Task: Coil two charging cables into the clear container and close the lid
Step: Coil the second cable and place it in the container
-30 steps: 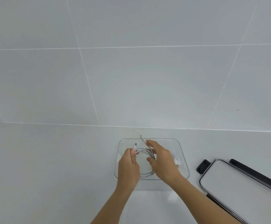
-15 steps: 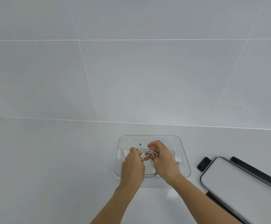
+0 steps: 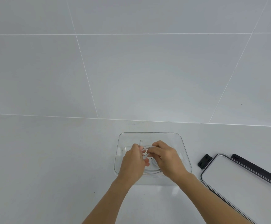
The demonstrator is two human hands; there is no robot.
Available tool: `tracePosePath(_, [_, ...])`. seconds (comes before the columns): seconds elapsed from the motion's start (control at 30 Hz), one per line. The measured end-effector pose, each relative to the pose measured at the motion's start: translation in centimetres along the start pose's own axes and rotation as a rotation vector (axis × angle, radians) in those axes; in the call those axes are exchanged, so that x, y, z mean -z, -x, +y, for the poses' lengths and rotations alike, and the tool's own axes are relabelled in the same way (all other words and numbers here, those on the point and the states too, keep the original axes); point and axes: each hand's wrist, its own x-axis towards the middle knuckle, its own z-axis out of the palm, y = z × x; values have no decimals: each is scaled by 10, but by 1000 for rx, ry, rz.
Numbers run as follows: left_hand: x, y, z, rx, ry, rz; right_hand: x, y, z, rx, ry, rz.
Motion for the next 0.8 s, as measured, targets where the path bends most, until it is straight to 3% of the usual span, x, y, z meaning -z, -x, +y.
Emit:
tracePosePath(0.17, [7, -1, 4, 65, 109, -127, 3, 8, 1, 21, 10, 33])
tracePosePath(0.47, [22, -6, -3, 184, 403, -285, -3, 16, -3, -121, -236, 72])
tracePosePath(0.63, [19, -6, -2, 171, 237, -241, -9, 21, 1, -207, -340, 74])
tracePosePath(0.8, [18, -10, -3, 227, 359, -301, -6, 22, -5, -283, -419, 40])
